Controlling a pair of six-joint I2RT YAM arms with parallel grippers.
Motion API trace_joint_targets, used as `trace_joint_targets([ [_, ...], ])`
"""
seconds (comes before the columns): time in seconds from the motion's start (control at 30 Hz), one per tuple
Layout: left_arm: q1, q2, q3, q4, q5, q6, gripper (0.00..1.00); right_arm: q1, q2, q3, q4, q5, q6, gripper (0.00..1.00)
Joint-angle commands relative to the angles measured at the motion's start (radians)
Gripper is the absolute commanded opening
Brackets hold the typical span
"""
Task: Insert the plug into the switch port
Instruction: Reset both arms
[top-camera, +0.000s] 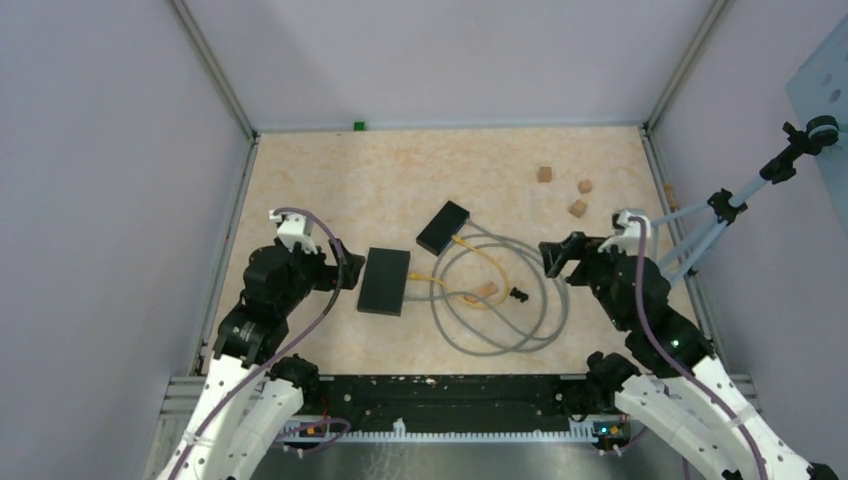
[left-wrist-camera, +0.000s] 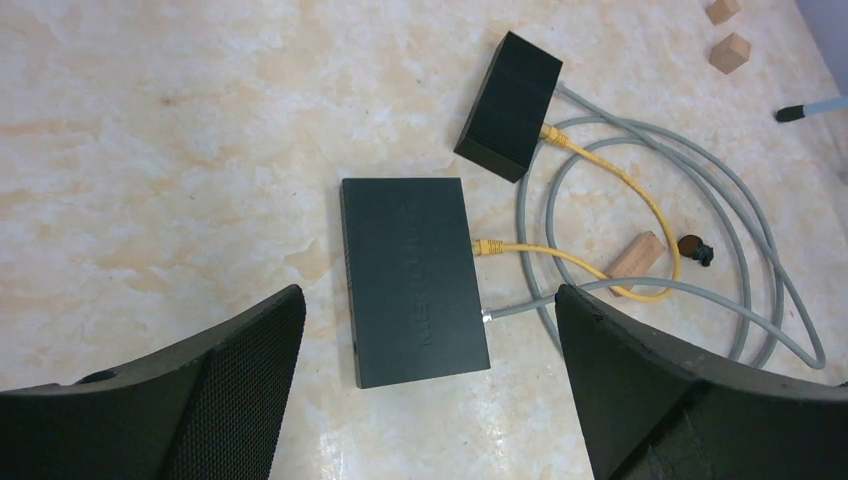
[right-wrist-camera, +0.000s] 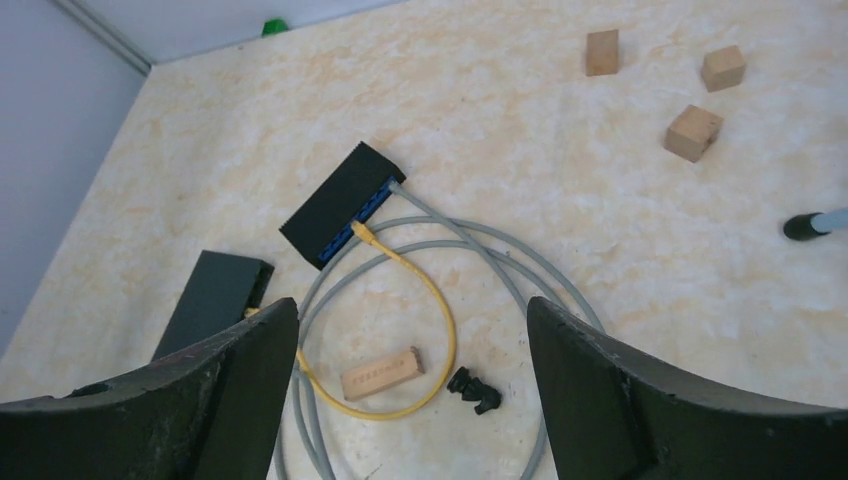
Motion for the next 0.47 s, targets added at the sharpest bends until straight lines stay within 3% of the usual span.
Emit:
trace_joint_targets([
  [0.0, 0.001, -0.043, 0.005, 0.049, -0.022, 0.044, 0.99, 0.008, -0.152, -0.019, -0.158, 0.115, 0.106, 0.83],
  [0.13, 0.001, -0.028, -0.003, 0.062, -0.023, 0.033, 0.99, 0.009, -0.223, -0.036, -0.216, 0.189, 0.122, 0.83],
  [0.43, 0.001, -0.005, 0.001, 0.064, 0.005, 0.030, 0.99, 0.008, -0.188, -0.053, -0.183, 0.141, 0.088, 0.85],
])
